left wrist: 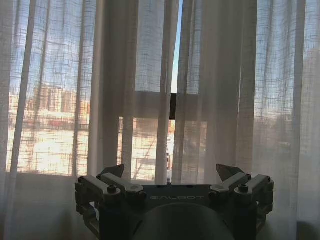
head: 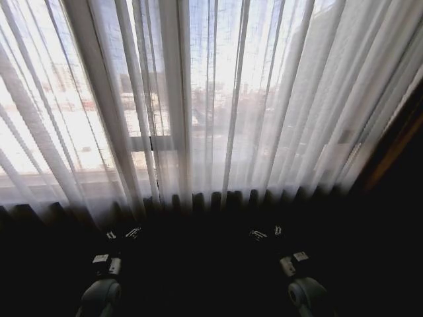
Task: Open the curtains by pulling them apart, changing their state from closed to fully open.
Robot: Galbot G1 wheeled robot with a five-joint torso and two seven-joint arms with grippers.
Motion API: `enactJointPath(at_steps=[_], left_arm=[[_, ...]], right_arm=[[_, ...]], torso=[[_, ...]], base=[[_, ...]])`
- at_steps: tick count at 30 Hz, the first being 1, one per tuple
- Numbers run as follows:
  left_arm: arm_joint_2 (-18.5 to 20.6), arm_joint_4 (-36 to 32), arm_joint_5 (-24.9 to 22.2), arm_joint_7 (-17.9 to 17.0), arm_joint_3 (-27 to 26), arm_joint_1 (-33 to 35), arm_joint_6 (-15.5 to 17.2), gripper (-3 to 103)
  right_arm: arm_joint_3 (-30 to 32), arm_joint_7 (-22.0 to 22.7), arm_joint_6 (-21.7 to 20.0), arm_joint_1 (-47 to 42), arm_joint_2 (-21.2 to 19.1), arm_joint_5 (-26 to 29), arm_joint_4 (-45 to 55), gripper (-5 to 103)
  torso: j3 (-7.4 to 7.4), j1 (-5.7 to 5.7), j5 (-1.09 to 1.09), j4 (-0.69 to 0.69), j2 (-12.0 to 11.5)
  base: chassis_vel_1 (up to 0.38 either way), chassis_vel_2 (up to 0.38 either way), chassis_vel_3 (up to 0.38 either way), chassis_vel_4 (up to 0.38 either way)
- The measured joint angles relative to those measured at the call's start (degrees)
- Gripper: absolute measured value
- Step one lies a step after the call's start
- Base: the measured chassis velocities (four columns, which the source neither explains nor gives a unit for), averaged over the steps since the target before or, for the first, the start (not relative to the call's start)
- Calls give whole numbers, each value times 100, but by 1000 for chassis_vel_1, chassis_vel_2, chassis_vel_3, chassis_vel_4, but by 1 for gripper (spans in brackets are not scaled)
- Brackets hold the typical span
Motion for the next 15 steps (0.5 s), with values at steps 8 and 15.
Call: enactJointPath(at_steps=[8,15], left_arm=[[0,0,0,0,0,0,0,100],[0,0,0,0,0,0,0,100]], right_arm=[[45,7,0,-2,-14,38,30,100],[158,-472,314,0,-29,357,-172,100]], torso=[[0,0,0,0,0],[0,0,0,0,0]], base=[[0,0,0,0],[0,0,0,0]])
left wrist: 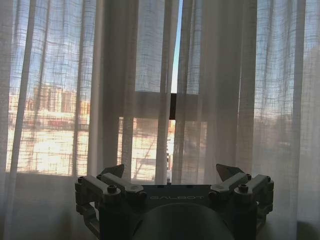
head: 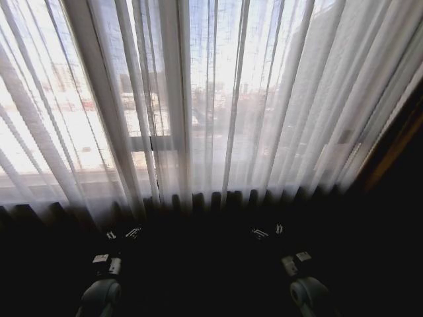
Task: Open the curtains by pulling them apart, changing their state from closed to fully open.
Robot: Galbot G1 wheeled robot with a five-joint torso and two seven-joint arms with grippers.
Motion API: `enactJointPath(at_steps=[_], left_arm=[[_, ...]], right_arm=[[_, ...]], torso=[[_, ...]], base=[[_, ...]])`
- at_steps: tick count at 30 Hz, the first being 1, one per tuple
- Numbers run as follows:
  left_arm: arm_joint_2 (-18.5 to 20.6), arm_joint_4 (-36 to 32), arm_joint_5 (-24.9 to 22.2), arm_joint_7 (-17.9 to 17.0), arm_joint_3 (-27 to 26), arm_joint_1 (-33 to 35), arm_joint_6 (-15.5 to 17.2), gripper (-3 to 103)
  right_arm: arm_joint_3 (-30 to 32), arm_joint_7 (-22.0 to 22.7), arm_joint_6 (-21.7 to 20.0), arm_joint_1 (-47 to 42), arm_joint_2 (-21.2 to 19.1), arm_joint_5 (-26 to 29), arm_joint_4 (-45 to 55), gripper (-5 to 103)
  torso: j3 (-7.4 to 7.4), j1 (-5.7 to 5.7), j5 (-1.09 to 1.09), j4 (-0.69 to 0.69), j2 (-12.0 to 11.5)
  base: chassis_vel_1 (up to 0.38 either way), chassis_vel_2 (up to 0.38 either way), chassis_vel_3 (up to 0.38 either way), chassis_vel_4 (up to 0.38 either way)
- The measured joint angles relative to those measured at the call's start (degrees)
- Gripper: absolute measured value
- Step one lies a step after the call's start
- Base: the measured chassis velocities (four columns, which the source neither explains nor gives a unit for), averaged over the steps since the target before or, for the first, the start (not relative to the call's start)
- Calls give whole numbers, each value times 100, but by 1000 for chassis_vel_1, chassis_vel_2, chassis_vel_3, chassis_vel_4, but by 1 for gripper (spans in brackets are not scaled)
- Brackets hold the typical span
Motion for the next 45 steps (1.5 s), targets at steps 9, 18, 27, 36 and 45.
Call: enactJointPath(at_steps=[9,18,27,36,45], left_arm=[[0,0,0,0,0,0,0,100],[0,0,0,0,0,0,0,100],[0,0,0,0,0,0,0,100],[0,0,0,0,0,-1,0,100],[0,0,0,0,0,-2,0,100]], right_arm=[[-4,-65,18,15,-30,107,-7,100],[-18,-105,14,-30,-30,111,66,100],[-43,-149,14,-59,-25,111,94,100],[-153,-181,-5,-63,5,-49,164,100],[-124,-436,-13,59,-26,-62,39,100]], torso=[[0,-1,0,1,1],[0,-1,0,0,1],[2,4,1,1,-2],[1,2,-3,0,-1],[2,5,1,0,-4]], base=[[-35,55,45,-39],[-197,200,200,-186],[-316,316,325,-321],[-319,335,311,-350],[-127,146,139,-118]])
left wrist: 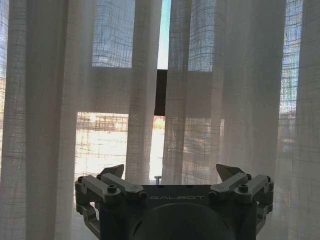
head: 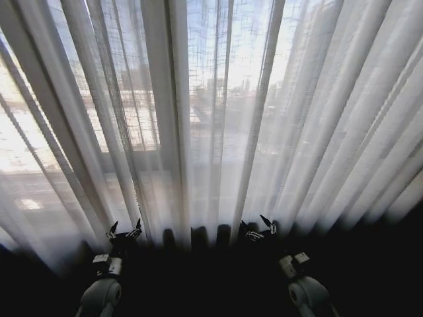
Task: Open the curtains by pulling them apart, changing their state from closed to fully open.
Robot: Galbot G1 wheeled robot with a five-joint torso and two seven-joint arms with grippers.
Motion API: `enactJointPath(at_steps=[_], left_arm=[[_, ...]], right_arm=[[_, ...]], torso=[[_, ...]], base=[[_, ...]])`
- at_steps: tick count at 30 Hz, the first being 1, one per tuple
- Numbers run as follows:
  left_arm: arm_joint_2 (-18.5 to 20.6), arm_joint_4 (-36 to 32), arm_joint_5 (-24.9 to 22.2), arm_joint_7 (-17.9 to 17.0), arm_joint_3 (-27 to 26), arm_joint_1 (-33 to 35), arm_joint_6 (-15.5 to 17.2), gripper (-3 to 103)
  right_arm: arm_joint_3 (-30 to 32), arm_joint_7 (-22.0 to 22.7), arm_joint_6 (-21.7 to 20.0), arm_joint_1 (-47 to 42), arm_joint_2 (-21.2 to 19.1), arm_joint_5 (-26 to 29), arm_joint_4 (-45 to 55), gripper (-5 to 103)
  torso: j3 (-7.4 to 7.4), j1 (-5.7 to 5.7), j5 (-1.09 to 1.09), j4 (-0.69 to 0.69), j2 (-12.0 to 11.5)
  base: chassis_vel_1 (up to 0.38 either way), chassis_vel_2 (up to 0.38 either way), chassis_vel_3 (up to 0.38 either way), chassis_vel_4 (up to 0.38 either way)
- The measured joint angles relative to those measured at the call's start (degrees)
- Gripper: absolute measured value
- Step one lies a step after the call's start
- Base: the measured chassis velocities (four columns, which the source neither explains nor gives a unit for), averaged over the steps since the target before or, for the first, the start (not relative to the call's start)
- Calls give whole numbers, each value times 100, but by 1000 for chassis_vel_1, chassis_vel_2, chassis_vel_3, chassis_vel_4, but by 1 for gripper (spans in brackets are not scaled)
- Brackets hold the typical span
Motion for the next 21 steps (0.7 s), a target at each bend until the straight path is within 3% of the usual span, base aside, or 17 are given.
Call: enactJointPath(at_steps=[11,21], left_arm=[[0,0,0,0,-1,4,0,100],[0,0,0,0,0,0,0,100]], right_arm=[[-49,-37,12,215,-46,36,-268,100],[-214,403,157,675,-79,-196,-658,100]], torso=[[-2,-9,-1,1,5],[0,-1,-1,0,2]], base=[[-31,26,16,-19],[-218,210,220,-220]])
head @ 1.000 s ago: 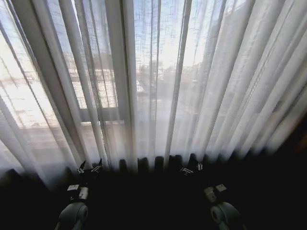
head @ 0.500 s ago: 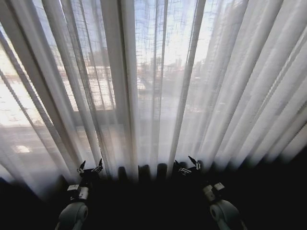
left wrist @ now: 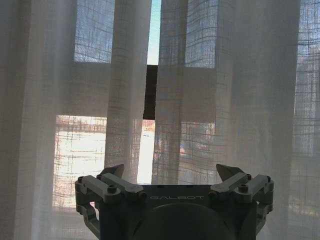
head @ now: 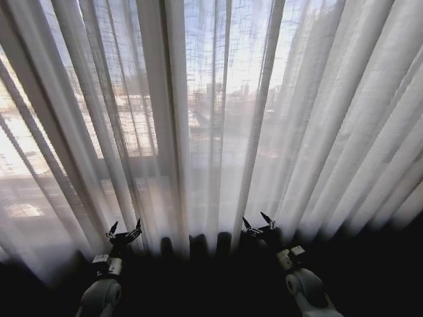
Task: Open the curtains by pulling them apart, changing their state from closed to fully open.
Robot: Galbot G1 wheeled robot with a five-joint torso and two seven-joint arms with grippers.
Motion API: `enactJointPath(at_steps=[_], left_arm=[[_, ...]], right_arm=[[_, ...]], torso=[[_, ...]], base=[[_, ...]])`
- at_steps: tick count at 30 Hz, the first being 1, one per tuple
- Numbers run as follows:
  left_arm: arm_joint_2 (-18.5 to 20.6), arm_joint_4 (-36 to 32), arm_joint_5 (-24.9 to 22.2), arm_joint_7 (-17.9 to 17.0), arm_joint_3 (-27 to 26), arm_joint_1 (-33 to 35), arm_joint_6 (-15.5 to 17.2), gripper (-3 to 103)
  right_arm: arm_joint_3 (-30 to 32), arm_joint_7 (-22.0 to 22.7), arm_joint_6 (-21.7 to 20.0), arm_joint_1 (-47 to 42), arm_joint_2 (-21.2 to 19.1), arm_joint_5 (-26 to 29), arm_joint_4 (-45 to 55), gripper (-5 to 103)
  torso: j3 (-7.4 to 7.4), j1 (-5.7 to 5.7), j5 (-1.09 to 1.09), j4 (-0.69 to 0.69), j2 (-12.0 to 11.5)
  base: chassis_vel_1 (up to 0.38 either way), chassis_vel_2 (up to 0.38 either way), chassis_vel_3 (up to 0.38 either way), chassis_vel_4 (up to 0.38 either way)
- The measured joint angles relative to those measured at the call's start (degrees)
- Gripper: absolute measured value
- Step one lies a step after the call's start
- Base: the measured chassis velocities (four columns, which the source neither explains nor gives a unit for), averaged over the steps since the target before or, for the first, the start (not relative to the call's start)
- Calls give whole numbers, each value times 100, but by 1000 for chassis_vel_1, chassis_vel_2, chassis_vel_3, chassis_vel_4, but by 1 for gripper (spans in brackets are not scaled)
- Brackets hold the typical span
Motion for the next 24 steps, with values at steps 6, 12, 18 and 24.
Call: enactJointPath(at_steps=[6,12,18,24], left_arm=[[0,0,0,0,0,-2,0,100],[0,0,0,0,0,3,0,100],[0,0,0,0,0,3,0,100],[0,0,0,0,0,1,0,100]], right_arm=[[-247,360,20,526,-52,-218,-353,100],[-507,685,-105,1144,-99,-136,-750,100],[-825,869,-250,1524,-96,-41,-991,100],[-1184,1082,-320,1881,3,-10,-1267,100]], torso=[[2,7,-1,1,-3],[-4,-12,0,0,6],[-2,-6,-1,1,3],[0,-1,-1,2,0]], base=[[-69,86,75,-70],[22,-13,-13,18],[3,-19,-20,32],[0,0,0,0]])
